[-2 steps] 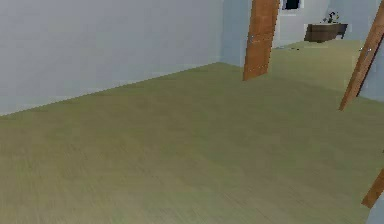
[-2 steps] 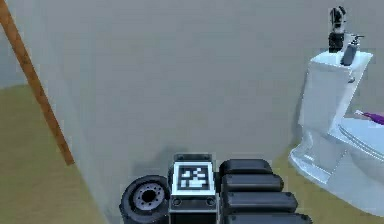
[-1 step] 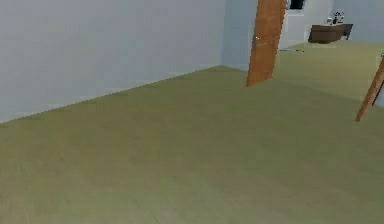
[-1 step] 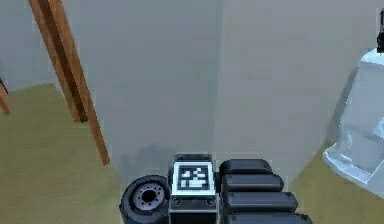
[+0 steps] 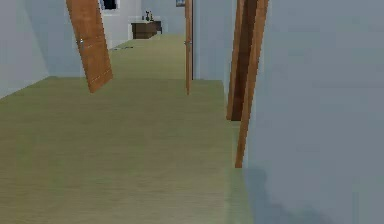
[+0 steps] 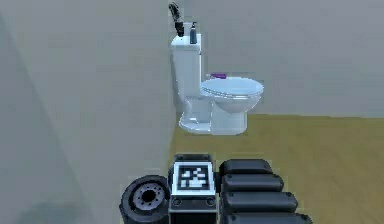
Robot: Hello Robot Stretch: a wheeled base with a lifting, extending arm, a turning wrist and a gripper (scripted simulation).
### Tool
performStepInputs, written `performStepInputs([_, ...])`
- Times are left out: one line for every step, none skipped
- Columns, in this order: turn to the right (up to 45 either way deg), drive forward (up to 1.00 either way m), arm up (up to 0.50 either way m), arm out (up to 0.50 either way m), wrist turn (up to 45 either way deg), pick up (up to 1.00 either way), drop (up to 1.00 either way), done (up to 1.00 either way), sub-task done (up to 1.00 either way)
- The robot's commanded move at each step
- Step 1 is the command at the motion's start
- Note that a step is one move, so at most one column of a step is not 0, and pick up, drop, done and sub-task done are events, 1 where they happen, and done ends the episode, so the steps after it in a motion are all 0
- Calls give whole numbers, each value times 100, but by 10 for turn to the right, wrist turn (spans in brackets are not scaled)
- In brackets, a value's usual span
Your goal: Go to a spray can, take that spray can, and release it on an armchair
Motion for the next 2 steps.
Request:
performStepInputs([0, 100, 0, 0, 0, 0, 0, 0, 0])
performStepInputs([0, 60, 0, 0, 0, 0, 0, 0, 0])
